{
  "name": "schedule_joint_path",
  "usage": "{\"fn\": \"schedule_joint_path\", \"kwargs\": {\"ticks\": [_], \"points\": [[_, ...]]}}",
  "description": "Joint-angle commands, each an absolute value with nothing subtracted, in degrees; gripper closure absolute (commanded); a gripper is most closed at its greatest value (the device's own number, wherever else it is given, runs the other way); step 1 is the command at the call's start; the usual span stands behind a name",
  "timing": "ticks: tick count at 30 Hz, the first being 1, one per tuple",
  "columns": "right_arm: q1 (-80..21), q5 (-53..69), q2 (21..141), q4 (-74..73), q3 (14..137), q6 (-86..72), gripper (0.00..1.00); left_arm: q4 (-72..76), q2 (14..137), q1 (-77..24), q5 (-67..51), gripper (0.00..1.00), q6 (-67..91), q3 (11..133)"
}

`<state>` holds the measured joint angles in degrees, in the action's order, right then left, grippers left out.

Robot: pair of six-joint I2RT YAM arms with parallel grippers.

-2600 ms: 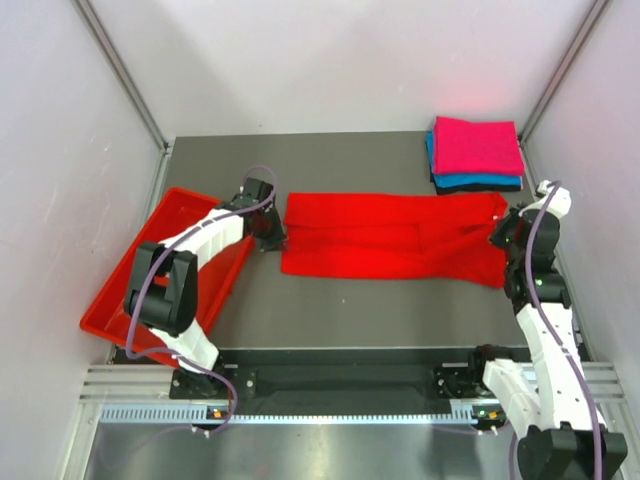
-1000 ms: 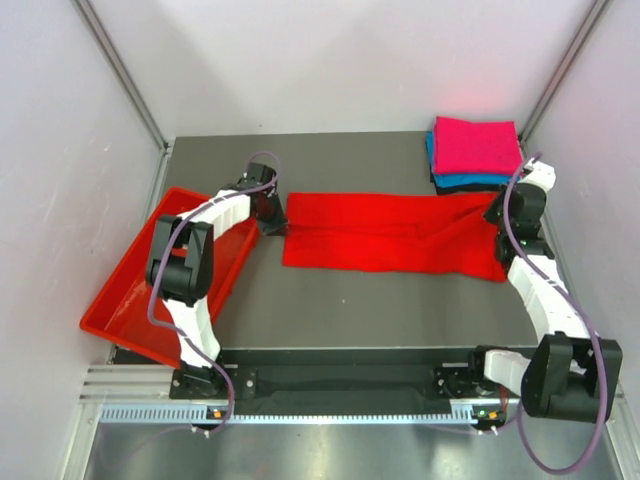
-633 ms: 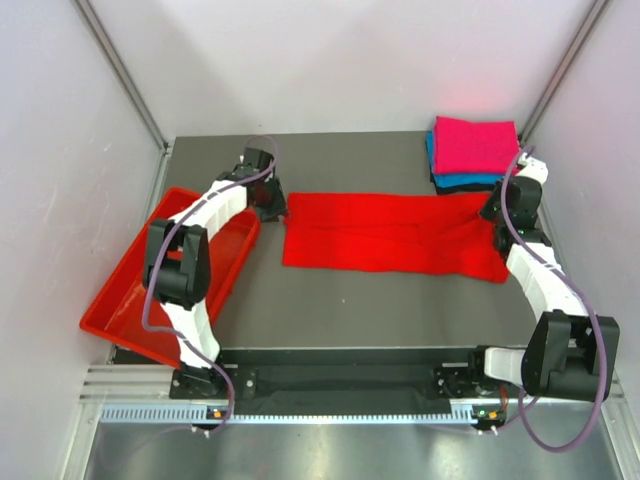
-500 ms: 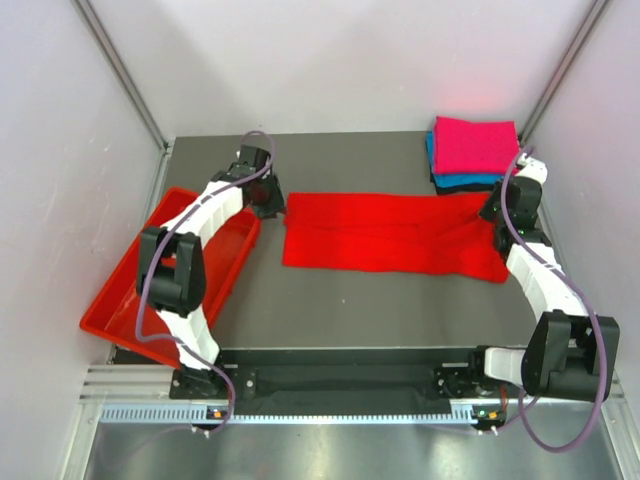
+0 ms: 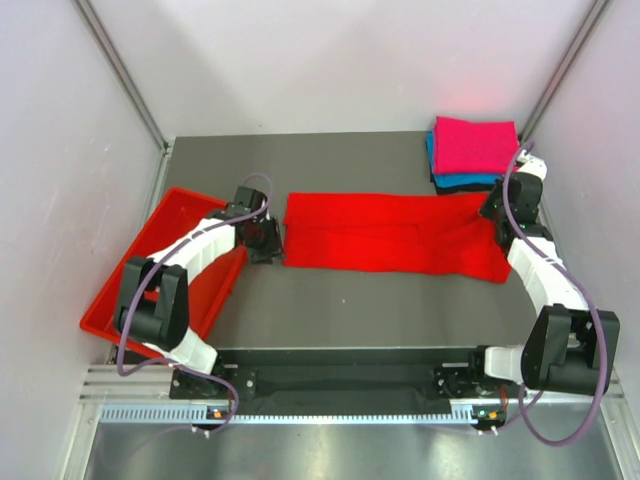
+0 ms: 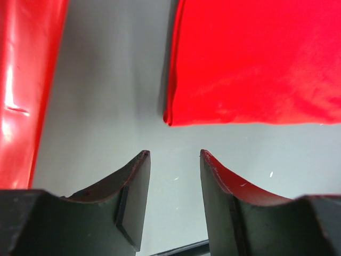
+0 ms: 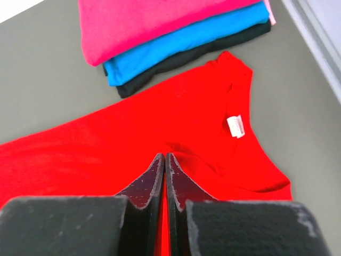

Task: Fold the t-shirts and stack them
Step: Fold the tshirt

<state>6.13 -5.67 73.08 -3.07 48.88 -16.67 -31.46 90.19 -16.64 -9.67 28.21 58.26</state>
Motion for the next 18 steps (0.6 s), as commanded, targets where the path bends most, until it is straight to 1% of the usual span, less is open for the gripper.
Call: {"fn": "schedule_joint_path", "kwargs": {"ticks": [1, 4, 5, 6, 8, 9, 12, 14, 16, 17, 18], "points": [[7.1, -1.7, 71.9, -1.4, 51.3, -14.8, 1.00, -27.3, 86.8, -16.9, -15.3, 0.53, 26.5, 56.8], [7.1, 6.0, 70.9, -3.0, 51.6, -13.1, 1.00, -22.0, 85.0, -18.0, -20.3, 0.53, 26.0, 58.6], [7.1, 7.6, 70.4, -3.4, 51.5, -13.0, 1.00, -20.3, 84.8, -18.6, -25.4, 0.52, 26.4, 59.7], [7.2, 11.6, 69.1, -3.6, 50.5, -12.8, 1.00, -15.3, 85.3, -18.7, -28.5, 0.52, 27.2, 61.6], [7.3, 15.7, 67.5, -4.1, 49.2, -12.9, 1.00, -10.6, 87.7, -20.1, -35.2, 0.52, 29.8, 64.0], [7.4, 18.1, 66.6, -4.3, 48.5, -13.3, 1.00, -8.5, 88.7, -21.0, -36.1, 0.53, 30.0, 66.9], [7.8, 19.8, 64.8, -4.4, 47.1, -14.4, 1.00, -8.1, 93.9, -24.5, -37.0, 0.53, 29.4, 73.5], [8.1, 21.6, 66.3, -3.8, 48.2, -14.2, 1.00, -8.4, 96.5, -25.3, -37.5, 0.54, 30.3, 75.0], [8.6, 22.0, 69.5, -5.0, 50.9, -14.3, 1.00, -10.3, 97.3, -25.4, -34.7, 0.54, 30.1, 75.2], [8.9, 20.6, 70.4, -6.4, 51.7, -15.5, 1.00, -12.4, 97.4, -25.4, -33.1, 0.54, 29.9, 75.0], [9.6, 17.2, 72.1, -7.0, 52.6, -16.3, 1.00, -14.2, 97.5, -25.4, -29.0, 0.54, 29.6, 74.5]]}}
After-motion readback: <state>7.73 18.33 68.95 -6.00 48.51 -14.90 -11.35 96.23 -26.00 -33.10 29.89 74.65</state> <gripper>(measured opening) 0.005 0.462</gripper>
